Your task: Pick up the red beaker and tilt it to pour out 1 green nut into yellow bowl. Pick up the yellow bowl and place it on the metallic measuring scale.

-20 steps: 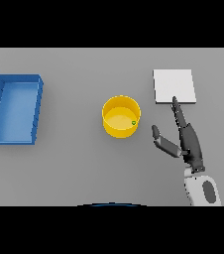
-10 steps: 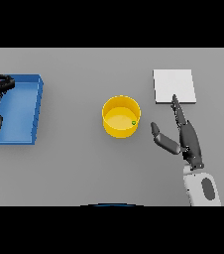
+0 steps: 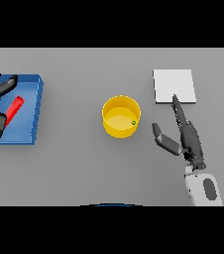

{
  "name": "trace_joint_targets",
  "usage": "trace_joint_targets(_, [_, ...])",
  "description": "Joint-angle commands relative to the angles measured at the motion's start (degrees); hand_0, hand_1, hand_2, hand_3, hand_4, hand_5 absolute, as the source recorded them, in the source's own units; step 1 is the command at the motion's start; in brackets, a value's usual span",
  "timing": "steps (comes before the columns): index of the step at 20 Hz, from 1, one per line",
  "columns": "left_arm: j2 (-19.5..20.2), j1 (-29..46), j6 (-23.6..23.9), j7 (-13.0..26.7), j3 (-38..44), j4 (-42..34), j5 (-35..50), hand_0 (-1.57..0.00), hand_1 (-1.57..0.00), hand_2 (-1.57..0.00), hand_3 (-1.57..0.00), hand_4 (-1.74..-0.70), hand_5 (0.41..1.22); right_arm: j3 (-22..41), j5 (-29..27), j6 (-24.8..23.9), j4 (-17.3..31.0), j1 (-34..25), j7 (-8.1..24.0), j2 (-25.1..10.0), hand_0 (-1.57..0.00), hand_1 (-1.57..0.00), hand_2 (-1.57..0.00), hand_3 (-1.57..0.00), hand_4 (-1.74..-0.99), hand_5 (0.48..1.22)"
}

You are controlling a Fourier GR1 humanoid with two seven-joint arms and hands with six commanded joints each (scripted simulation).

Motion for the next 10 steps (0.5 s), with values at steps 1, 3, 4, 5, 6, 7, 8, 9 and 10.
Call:
trace_joint_targets(1, [-0.2, 0.4, 0.7, 0.0, 0.3, -0.1, 0.4, -0.17, -0.15, -0.14, -0.12, -0.72, 0.647, 0.1, 0.1, 0.0, -0.1, 0.1, 0.2, 0.0, 0.00, 0.00, 0.00, 0.00, -1.164, 0.688])
trace_joint_targets(3, [-0.5, 0.7, 2.3, 0.1, 0.4, -1.2, 1.4, -0.11, -0.09, -0.09, -0.08, -0.71, 0.647, 0.3, 0.3, 0.0, -0.7, 0.8, 0.2, -0.1, 0.00, 0.00, 0.00, 0.00, -1.176, 0.688])
trace_joint_targets(4, [-0.4, 0.3, 2.8, -0.1, 0.5, -1.1, 2.0, -0.09, -0.07, -0.07, -0.06, -0.70, 0.653, 0.6, 1.0, -0.3, -0.5, 1.1, 0.6, 0.2, 0.00, 0.00, 0.00, 0.00, -1.178, 0.679])
trace_joint_targets(5, [-0.1, 0.1, 3.3, -0.1, 0.8, -1.6, 2.5, -0.07, -0.06, -0.06, -0.05, -0.71, 0.658, 0.7, 1.8, -0.8, -0.4, 1.0, 1.7, 0.1, 0.00, 0.00, 0.00, 0.00, -1.175, 0.672])
trace_joint_targets(6, [0.2, 0.5, 3.7, -0.1, 1.5, -3.3, 2.7, -0.05, -0.05, -0.05, -0.04, -0.71, 0.663, 1.7, 3.8, -1.3, -0.5, 0.5, 2.5, 0.0, 0.00, 0.00, 0.00, 0.00, -1.163, 0.677])
trace_joint_targets(7, [0.9, 0.5, 3.8, -0.1, 1.6, -4.4, 2.8, -0.04, -0.04, -0.04, -0.03, -0.71, 0.674, 1.9, 4.3, -0.6, -0.6, -0.2, 2.4, -1.0, 0.00, 0.00, 0.00, 0.00, -1.146, 0.691])
trace_joint_targets(8, [1.2, 0.7, 4.2, -0.1, 2.0, -5.1, 2.8, -0.03, -0.03, -0.03, -0.02, -0.71, 0.679, 2.7, 5.0, 0.7, -1.2, -1.1, 2.2, -2.2, 0.00, 0.00, 0.00, 0.00, -1.132, 0.703])
trace_joint_targets(9, [1.4, 0.8, 4.2, 0.0, 2.2, -5.3, 2.7, -0.03, -0.02, -0.02, -0.02, -0.71, 0.685, 3.5, 5.6, 1.7, -1.2, -1.0, 1.3, -3.0, 0.00, 0.00, 0.00, 0.00, -1.137, 0.717])
trace_joint_targets(10, [1.5, 0.8, 4.6, -0.1, 2.4, -5.7, 2.7, -0.02, -0.02, -0.02, -0.01, -0.71, 0.689, 4.3, 6.6, 3.6, -1.1, -2.6, 1.6, -4.8, 0.00, 0.00, 0.00, 0.00, -1.153, 0.728])
